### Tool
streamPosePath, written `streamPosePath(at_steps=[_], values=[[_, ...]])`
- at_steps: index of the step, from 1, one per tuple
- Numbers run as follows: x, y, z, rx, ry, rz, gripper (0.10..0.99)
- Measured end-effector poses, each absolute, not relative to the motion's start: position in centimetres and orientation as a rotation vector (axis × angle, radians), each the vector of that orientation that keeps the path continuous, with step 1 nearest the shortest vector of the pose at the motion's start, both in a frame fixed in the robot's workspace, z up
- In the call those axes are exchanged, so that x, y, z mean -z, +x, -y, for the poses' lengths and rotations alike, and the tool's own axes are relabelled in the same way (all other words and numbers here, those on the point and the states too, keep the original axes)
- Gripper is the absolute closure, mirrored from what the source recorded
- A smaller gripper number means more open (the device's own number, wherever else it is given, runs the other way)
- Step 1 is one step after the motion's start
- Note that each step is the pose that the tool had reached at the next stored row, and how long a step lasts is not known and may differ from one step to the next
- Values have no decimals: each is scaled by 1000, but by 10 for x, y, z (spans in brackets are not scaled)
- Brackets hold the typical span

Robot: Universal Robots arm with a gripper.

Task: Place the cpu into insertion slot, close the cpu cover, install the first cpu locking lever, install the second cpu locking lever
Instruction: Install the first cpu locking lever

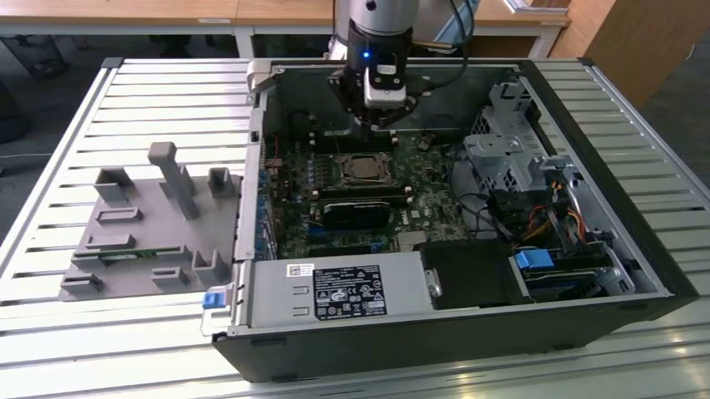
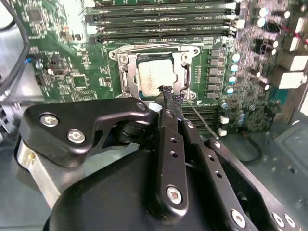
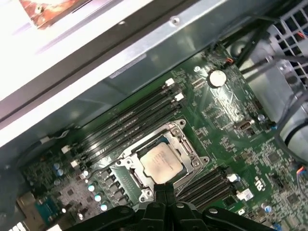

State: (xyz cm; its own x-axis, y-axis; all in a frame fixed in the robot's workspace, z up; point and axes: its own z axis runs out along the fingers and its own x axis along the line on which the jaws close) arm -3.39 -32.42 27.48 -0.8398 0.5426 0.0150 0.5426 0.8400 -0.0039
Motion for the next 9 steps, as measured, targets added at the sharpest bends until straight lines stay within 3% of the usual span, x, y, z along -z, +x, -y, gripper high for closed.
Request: streamPosePath(at_steps=[9], values=[[-274,-34,324,1,-665,3054,980]])
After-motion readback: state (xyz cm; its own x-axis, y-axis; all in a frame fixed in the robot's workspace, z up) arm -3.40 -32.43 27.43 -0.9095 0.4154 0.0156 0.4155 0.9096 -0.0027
